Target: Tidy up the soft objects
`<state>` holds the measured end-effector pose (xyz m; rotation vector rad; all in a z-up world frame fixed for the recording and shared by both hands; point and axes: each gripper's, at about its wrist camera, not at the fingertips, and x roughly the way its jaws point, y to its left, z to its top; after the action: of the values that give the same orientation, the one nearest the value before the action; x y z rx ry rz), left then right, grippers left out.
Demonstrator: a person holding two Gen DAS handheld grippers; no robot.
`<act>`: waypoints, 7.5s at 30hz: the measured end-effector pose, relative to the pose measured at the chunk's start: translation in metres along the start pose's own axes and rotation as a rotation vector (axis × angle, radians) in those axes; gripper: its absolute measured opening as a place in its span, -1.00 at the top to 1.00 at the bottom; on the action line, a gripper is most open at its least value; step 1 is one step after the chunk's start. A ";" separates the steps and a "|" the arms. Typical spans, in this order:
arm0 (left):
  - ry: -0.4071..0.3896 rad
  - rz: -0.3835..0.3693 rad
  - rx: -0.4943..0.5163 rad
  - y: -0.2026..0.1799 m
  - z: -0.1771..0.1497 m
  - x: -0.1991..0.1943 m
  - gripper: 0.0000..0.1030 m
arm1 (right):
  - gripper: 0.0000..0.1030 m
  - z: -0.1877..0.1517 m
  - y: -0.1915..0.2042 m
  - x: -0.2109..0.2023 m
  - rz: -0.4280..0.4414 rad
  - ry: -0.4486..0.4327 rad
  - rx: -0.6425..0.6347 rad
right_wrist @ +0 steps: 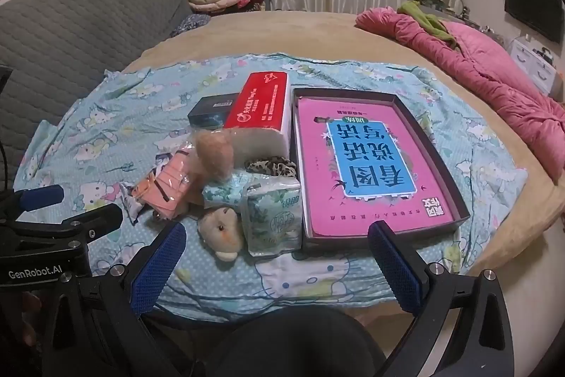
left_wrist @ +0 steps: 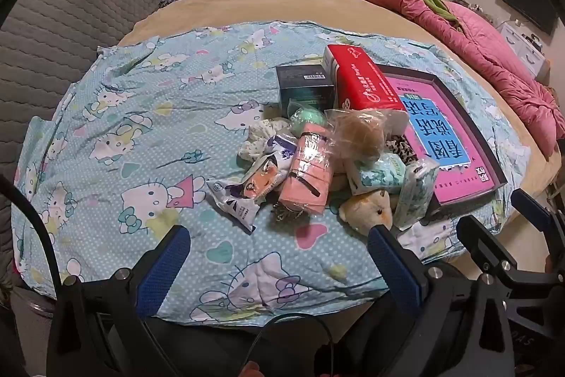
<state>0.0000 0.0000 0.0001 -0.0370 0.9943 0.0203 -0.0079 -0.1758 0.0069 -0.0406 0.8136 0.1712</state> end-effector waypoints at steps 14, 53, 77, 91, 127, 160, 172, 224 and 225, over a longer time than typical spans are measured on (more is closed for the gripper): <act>0.003 -0.017 -0.017 0.001 -0.001 0.003 -0.97 | -1.00 -0.002 -0.001 0.002 -0.002 0.004 0.005; 0.119 -0.151 0.041 -0.001 0.018 0.081 -0.71 | -1.00 0.013 -0.018 0.081 0.009 0.176 0.001; 0.161 -0.150 0.020 -0.015 0.027 0.109 0.12 | -0.01 0.025 -0.025 0.100 0.192 0.129 0.061; 0.095 -0.199 -0.041 0.005 0.031 0.081 0.32 | 0.01 0.028 -0.035 0.078 0.202 0.055 0.090; -0.056 -0.263 0.079 -0.068 0.058 0.009 0.32 | 0.02 0.039 -0.090 0.029 0.120 -0.132 0.236; 0.019 -0.253 0.260 -0.193 0.070 0.074 0.32 | 0.02 0.036 -0.195 0.030 -0.083 -0.126 0.414; 0.086 -0.210 0.303 -0.212 0.060 0.114 0.32 | 0.02 0.037 -0.202 0.072 -0.142 0.004 0.383; 0.136 -0.225 0.296 -0.211 0.051 0.137 0.07 | -0.43 0.012 -0.221 0.114 -0.094 0.088 0.476; 0.135 -0.225 0.299 -0.212 0.051 0.136 0.02 | -0.44 0.011 -0.222 0.114 -0.089 0.087 0.480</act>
<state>0.1245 -0.2095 -0.0815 0.1252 1.1143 -0.3407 0.1140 -0.3776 -0.0746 0.3692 0.9201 -0.1128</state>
